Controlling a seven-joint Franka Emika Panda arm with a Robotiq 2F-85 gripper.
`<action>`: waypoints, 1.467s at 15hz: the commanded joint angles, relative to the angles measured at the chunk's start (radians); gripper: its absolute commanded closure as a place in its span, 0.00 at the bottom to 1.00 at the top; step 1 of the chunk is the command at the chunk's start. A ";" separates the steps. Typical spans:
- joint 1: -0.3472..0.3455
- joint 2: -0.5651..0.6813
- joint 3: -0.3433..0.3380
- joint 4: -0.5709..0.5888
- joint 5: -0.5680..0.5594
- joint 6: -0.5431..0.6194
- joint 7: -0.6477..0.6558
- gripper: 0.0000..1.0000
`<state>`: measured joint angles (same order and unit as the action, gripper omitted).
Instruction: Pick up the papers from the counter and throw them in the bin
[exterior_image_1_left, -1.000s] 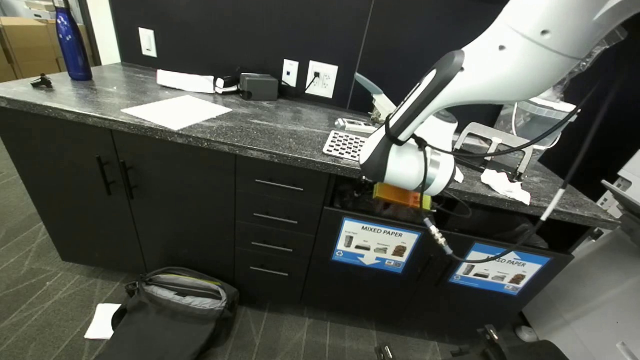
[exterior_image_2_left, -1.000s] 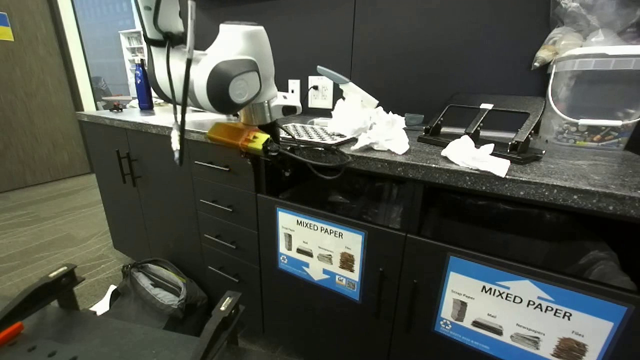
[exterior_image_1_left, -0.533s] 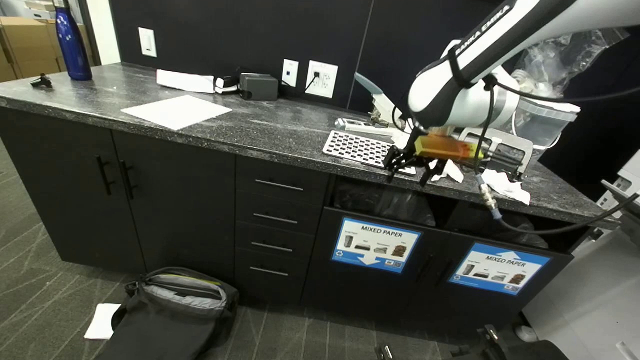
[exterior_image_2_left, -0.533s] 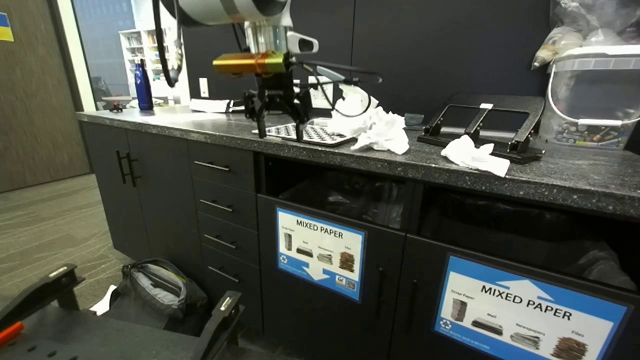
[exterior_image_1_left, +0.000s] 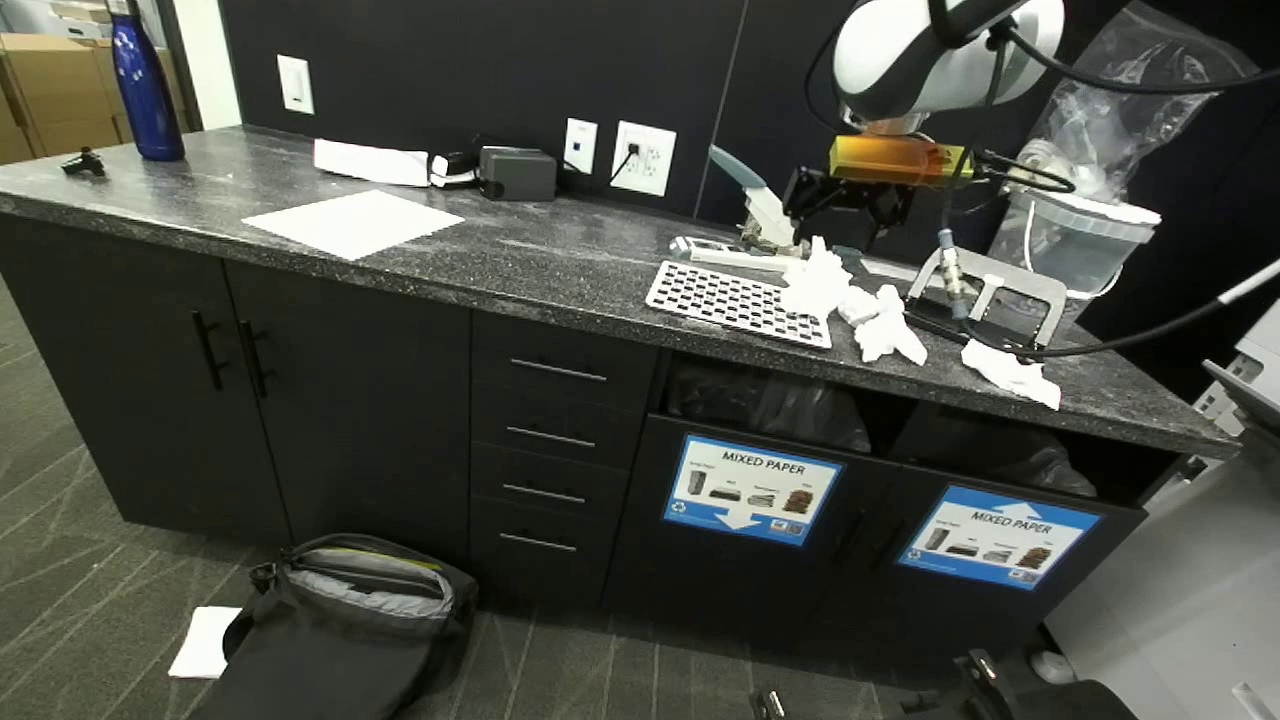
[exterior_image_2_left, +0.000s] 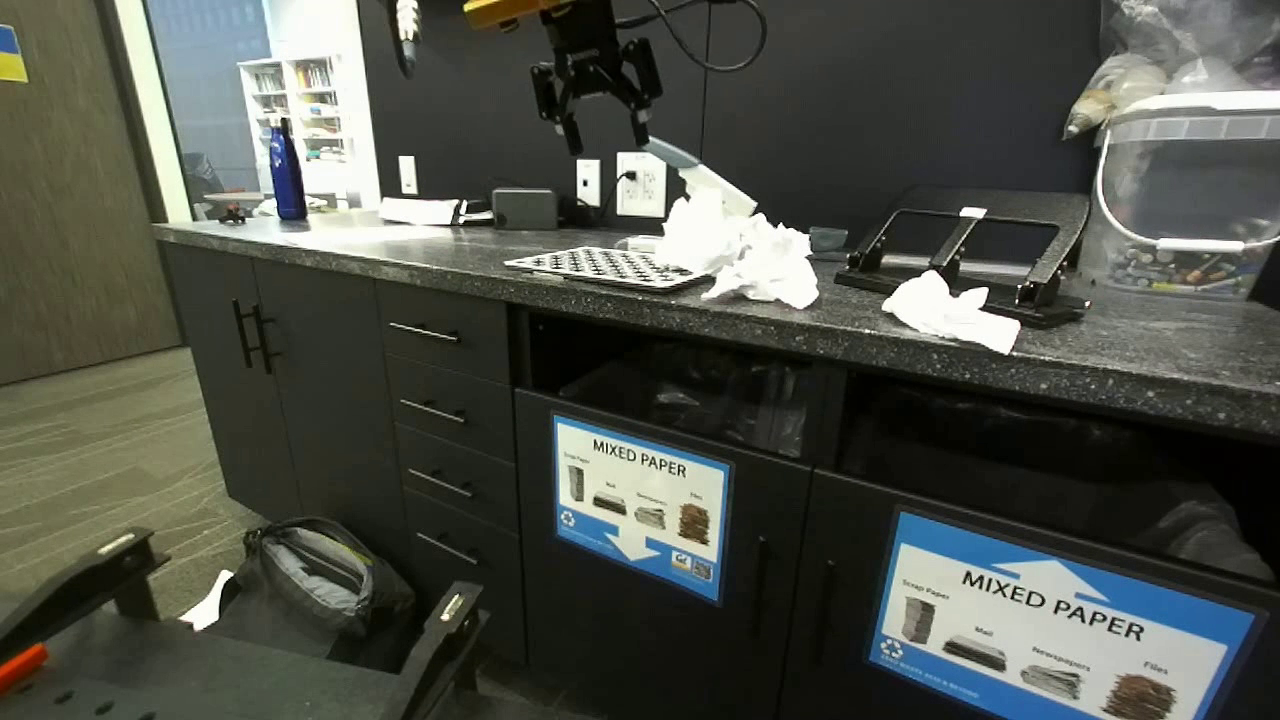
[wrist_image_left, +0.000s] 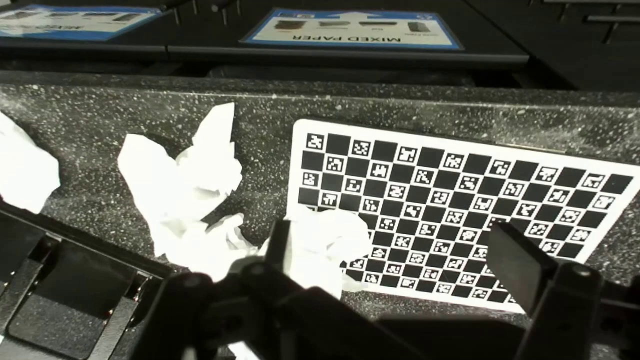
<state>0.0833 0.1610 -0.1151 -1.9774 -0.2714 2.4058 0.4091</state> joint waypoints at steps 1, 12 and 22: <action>-0.022 0.226 0.002 0.236 0.047 -0.036 0.110 0.00; -0.010 0.659 -0.079 0.778 0.117 -0.198 0.377 0.00; -0.015 0.796 -0.097 1.016 0.084 -0.406 0.381 0.00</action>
<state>0.0633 0.8973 -0.1884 -1.0689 -0.1723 2.0428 0.7783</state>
